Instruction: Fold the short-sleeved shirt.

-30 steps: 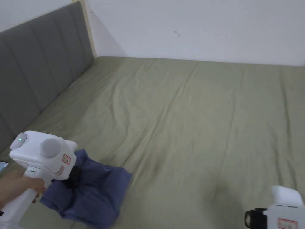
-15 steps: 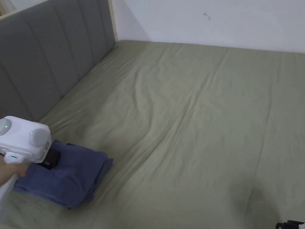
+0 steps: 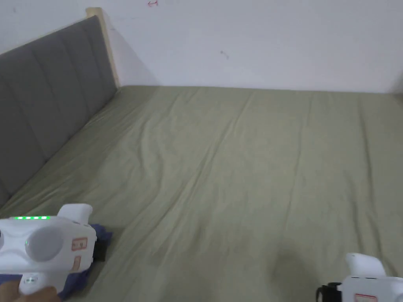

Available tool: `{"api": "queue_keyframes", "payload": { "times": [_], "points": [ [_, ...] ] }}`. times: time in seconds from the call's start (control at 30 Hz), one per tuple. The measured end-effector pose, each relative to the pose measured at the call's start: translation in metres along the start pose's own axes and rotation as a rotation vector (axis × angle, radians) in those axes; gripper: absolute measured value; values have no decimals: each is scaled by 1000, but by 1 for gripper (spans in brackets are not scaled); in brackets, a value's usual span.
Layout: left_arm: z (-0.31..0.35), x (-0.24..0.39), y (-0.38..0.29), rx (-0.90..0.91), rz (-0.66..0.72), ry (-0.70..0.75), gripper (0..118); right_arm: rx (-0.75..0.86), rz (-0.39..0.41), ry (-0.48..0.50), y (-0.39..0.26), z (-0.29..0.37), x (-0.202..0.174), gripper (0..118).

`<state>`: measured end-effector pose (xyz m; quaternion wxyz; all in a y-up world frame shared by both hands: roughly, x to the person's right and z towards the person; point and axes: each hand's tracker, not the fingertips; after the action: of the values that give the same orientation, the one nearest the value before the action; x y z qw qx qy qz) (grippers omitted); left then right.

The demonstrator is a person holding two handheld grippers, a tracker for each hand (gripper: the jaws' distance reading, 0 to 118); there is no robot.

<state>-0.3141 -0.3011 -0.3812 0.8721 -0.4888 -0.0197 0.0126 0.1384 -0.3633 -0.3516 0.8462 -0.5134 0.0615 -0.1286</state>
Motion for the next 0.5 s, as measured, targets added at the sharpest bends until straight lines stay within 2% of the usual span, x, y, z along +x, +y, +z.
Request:
{"api": "queue_keyframes", "payload": {
  "times": [0.2, 0.4, 0.5],
  "points": [
    [39, 75, -8, 170, -63, 35, 0, 89, 5, -7, 0, 36, 8, 0],
    [80, 147, -23, 335, -118, 70, 0, 305, -31, -6, 1, 91, 16, 0],
    [109, 176, -22, 441, -116, 59, 0, 407, 56, -113, 5, 122, 6, 0]
  ]
}}
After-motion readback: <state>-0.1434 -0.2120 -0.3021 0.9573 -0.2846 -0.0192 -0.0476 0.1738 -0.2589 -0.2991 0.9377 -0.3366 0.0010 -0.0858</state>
